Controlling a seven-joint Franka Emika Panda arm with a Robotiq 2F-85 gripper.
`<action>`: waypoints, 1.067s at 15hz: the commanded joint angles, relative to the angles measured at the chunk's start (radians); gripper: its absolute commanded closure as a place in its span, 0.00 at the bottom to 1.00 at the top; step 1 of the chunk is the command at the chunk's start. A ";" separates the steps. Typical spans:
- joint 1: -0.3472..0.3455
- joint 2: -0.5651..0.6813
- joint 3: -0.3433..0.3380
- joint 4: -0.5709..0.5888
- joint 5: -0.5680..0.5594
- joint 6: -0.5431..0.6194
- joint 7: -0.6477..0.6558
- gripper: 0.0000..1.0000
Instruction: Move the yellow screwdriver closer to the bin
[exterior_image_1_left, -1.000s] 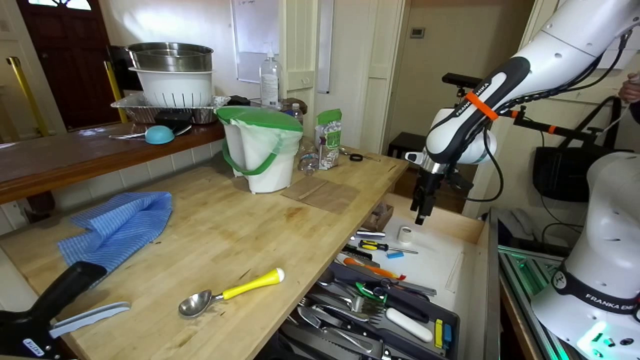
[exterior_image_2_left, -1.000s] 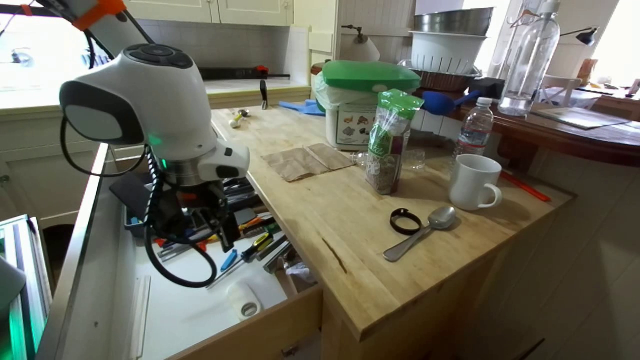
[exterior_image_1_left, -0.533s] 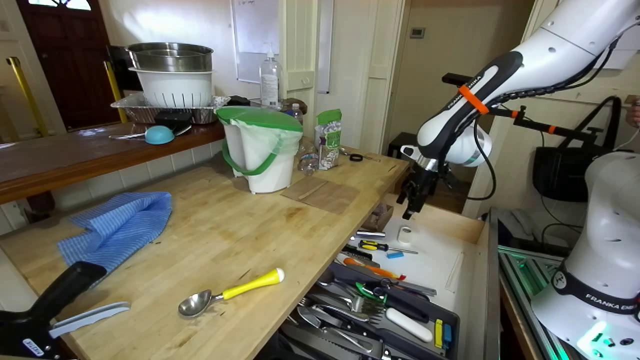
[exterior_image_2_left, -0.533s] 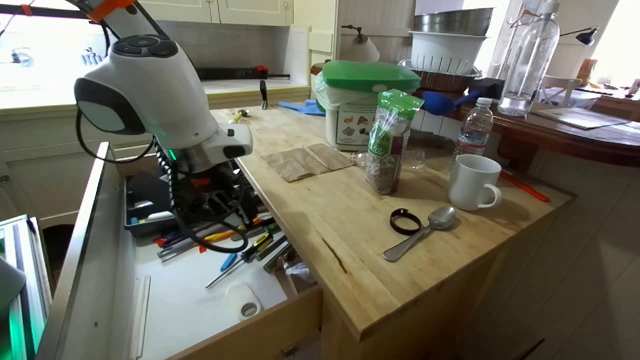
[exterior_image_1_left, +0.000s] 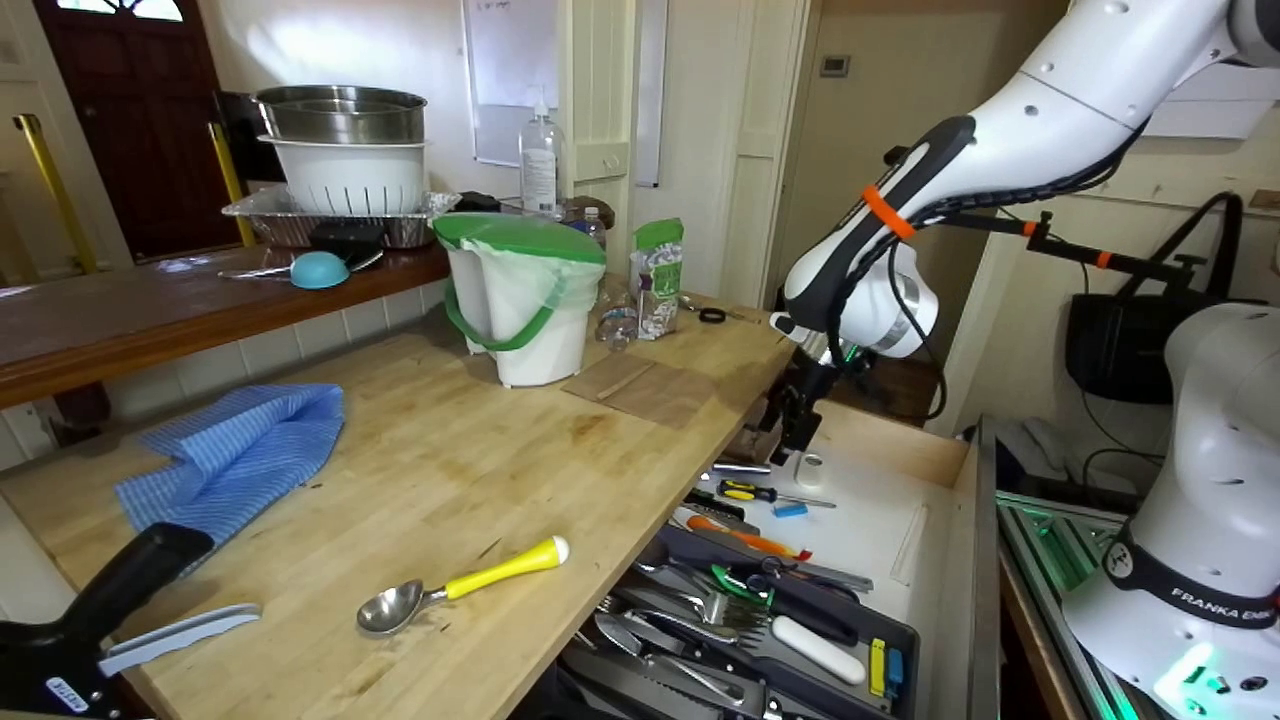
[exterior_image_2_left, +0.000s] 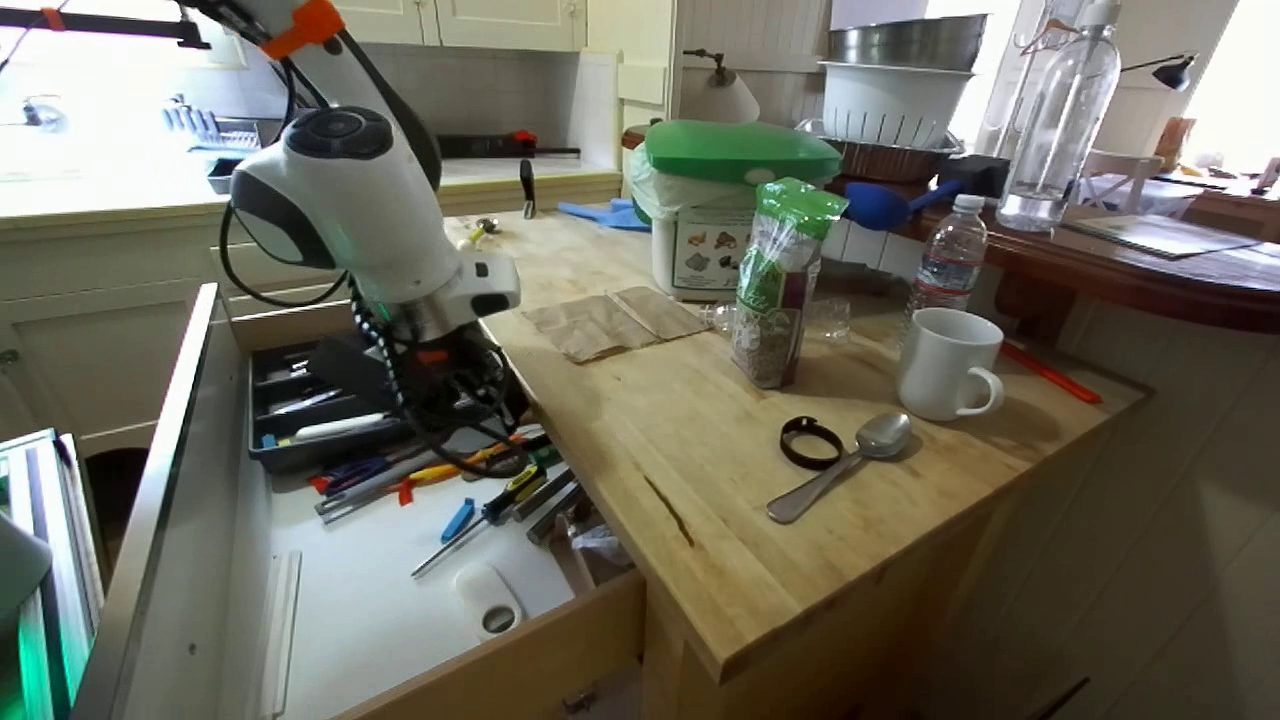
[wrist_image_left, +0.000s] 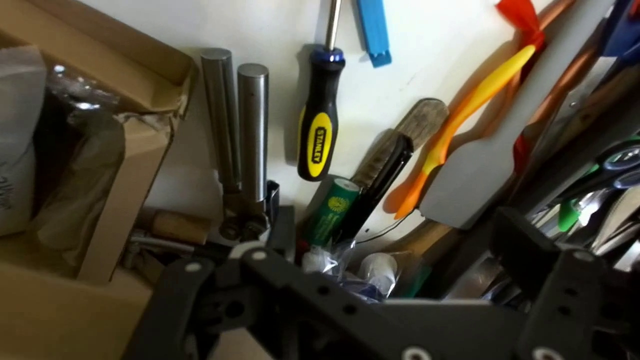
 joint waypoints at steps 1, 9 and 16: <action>-0.018 0.158 0.043 0.082 0.129 -0.028 -0.060 0.00; 0.015 0.323 0.119 0.124 0.330 0.265 0.108 0.00; -0.012 0.302 0.166 0.119 0.303 0.265 0.112 0.00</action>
